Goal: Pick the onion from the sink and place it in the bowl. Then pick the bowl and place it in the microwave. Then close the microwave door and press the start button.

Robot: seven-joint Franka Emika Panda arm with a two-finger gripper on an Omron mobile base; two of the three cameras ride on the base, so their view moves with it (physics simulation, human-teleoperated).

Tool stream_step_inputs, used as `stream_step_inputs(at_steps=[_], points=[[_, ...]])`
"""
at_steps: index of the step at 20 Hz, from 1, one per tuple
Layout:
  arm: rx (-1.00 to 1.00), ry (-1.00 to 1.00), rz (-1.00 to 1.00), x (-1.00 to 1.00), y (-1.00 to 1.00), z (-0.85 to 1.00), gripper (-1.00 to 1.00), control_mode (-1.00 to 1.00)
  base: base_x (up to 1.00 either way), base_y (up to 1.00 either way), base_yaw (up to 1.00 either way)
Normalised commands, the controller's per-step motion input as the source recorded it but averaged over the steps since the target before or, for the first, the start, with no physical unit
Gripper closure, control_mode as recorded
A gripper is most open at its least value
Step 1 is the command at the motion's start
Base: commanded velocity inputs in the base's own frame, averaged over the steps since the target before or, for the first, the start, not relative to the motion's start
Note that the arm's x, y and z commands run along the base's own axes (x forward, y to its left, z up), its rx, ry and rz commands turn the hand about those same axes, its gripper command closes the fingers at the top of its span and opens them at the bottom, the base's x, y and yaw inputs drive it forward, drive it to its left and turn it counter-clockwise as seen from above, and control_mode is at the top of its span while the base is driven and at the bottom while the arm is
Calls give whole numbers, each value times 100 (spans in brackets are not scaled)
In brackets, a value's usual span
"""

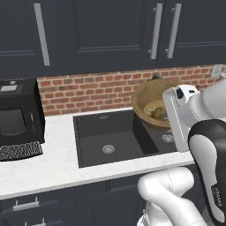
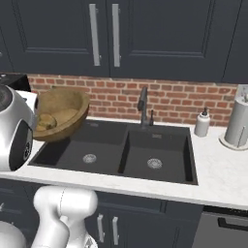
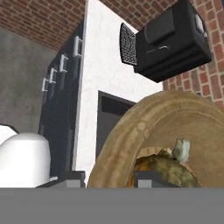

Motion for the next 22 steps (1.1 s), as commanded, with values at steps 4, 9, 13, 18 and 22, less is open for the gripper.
stream_step_inputs(at_steps=[4,9,13,18,22], points=[[0,0,0,0,0,0,100,100,-18,-35,-43],[0,0,0,0,0,0,100,100,-21,-37,-55],[0,0,0,0,0,0,100,100,-24,-39,-72],[0,0,0,0,0,0,100,100,-11,-43,-77],[0,0,0,0,0,0,100,100,-2,-41,-80]])
